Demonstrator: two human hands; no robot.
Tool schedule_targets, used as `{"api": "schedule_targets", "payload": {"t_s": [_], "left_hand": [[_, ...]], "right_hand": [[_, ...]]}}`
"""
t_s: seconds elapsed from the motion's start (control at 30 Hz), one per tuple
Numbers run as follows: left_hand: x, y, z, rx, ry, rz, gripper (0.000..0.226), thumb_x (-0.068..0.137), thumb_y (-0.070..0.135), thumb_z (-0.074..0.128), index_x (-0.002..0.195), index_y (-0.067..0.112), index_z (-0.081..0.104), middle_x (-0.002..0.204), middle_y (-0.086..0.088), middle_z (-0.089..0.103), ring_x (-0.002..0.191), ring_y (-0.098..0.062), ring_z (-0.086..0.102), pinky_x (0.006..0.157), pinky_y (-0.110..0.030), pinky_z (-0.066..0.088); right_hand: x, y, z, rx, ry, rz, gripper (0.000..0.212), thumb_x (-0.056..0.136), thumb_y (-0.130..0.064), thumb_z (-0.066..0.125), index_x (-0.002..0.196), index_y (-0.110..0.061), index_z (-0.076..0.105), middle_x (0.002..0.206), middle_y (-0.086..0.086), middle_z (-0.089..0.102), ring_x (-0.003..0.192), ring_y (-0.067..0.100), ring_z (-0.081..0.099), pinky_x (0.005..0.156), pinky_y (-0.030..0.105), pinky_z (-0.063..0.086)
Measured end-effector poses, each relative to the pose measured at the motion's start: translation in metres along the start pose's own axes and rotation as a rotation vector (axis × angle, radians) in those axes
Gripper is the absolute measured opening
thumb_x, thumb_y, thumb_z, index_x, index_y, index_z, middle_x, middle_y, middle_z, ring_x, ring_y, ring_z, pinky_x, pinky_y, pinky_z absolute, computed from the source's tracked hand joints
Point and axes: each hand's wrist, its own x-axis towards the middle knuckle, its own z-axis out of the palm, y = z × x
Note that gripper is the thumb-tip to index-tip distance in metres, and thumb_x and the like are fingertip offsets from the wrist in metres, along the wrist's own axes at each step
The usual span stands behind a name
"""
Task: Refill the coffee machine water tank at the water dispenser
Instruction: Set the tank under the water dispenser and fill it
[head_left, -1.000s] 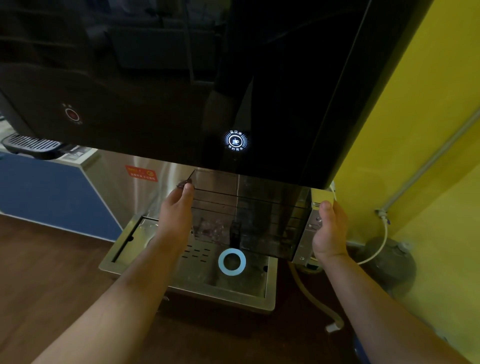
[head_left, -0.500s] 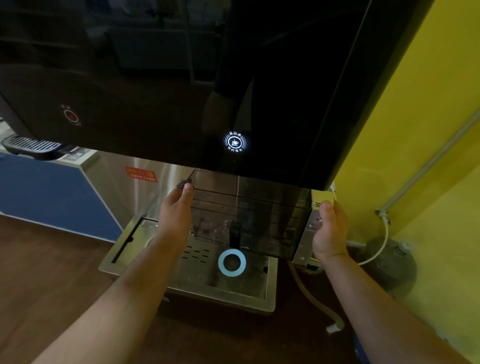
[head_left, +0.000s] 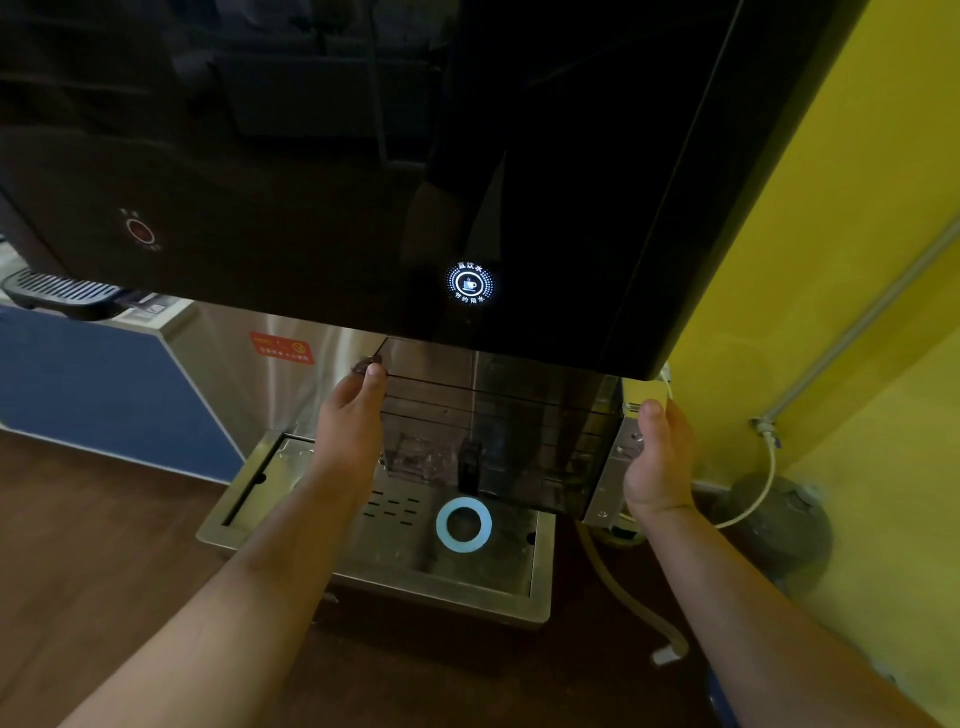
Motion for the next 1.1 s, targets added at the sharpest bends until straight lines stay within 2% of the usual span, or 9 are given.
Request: {"api": "schedule_targets", "payload": {"t_s": [0.17,0.5,0.63,0.7,0.77,0.83,0.9,1.0,1.1], "left_hand": [[-0.0013,0.0017,-0.0012,0.001,-0.012,-0.001,0.041,0.103,0.037,0.044,0.137,0.017,0.055,0.139,-0.012,0.057,0.135,-0.029,0.048,0.115,-0.053,0.034],[-0.0033,0.0027,-0.0020,-0.014,-0.018,-0.007,0.044,0.104,0.036,0.044,0.142,0.014,0.050,0.141,-0.011,0.055,0.136,-0.028,0.047,0.117,-0.051,0.032],[-0.0044,0.0031,-0.0015,-0.022,-0.020,-0.004,0.042,0.104,0.034,0.044,0.140,0.013,0.052,0.135,-0.008,0.058,0.134,-0.026,0.049,0.117,-0.048,0.033],[-0.0049,0.0031,-0.0010,-0.029,-0.019,-0.006,0.041,0.104,0.033,0.044,0.139,0.013,0.053,0.134,-0.007,0.059,0.133,-0.025,0.049,0.116,-0.048,0.034],[-0.0052,0.0033,-0.0007,-0.027,-0.022,-0.014,0.035,0.104,0.033,0.043,0.133,0.017,0.057,0.125,-0.003,0.061,0.128,-0.023,0.052,0.114,-0.046,0.036],[-0.0052,0.0029,0.0000,-0.025,-0.022,-0.022,0.021,0.105,0.032,0.043,0.113,0.027,0.062,0.113,0.003,0.064,0.118,-0.019,0.057,0.108,-0.040,0.041],[-0.0059,0.0033,0.0005,-0.027,-0.019,-0.017,0.018,0.105,0.031,0.043,0.100,0.032,0.060,0.106,0.005,0.065,0.110,-0.016,0.059,0.099,-0.035,0.045],[-0.0062,0.0025,-0.0002,-0.027,-0.026,-0.004,0.020,0.105,0.032,0.042,0.109,0.027,0.062,0.108,0.003,0.065,0.109,-0.014,0.059,0.095,-0.032,0.046],[-0.0060,0.0008,-0.0013,-0.021,-0.026,0.003,0.031,0.104,0.035,0.044,0.127,0.020,0.060,0.122,-0.003,0.064,0.124,-0.023,0.055,0.110,-0.044,0.041]], "right_hand": [[-0.0004,-0.0040,0.0012,0.003,0.011,-0.001,0.023,0.079,-0.045,0.043,0.058,-0.035,0.042,0.052,-0.020,0.044,0.051,-0.001,0.034,0.051,0.013,0.029],[0.0007,-0.0020,-0.0021,-0.005,-0.008,0.008,0.027,0.080,-0.047,0.044,0.055,-0.040,0.049,0.054,-0.019,0.044,0.054,0.001,0.034,0.055,0.019,0.031],[-0.0009,-0.0047,-0.0016,0.003,-0.010,-0.007,0.024,0.081,-0.045,0.044,0.058,-0.037,0.045,0.054,-0.020,0.045,0.054,-0.001,0.036,0.055,0.014,0.032],[-0.0014,-0.0044,-0.0020,0.006,-0.002,0.001,0.026,0.080,-0.046,0.044,0.063,-0.027,0.042,0.055,-0.019,0.046,0.055,-0.001,0.037,0.056,0.014,0.033],[-0.0014,-0.0038,-0.0031,0.000,0.002,0.013,0.030,0.079,-0.047,0.044,0.064,-0.022,0.041,0.055,-0.020,0.047,0.055,-0.001,0.037,0.056,0.015,0.033],[-0.0014,-0.0038,-0.0032,-0.006,0.001,0.015,0.029,0.079,-0.048,0.043,0.063,-0.023,0.040,0.055,-0.020,0.047,0.054,-0.001,0.037,0.056,0.015,0.033],[-0.0011,-0.0037,-0.0032,-0.014,0.004,0.011,0.026,0.079,-0.048,0.043,0.063,-0.028,0.042,0.055,-0.022,0.048,0.055,-0.002,0.038,0.057,0.015,0.032],[-0.0006,-0.0014,-0.0041,-0.022,-0.003,0.016,0.024,0.079,-0.049,0.043,0.058,-0.040,0.050,0.056,-0.021,0.048,0.056,-0.001,0.038,0.058,0.017,0.033],[-0.0018,-0.0014,-0.0051,-0.015,0.001,0.023,0.022,0.077,-0.049,0.043,0.061,-0.034,0.045,0.056,-0.016,0.045,0.054,-0.001,0.037,0.058,0.019,0.032]]}}
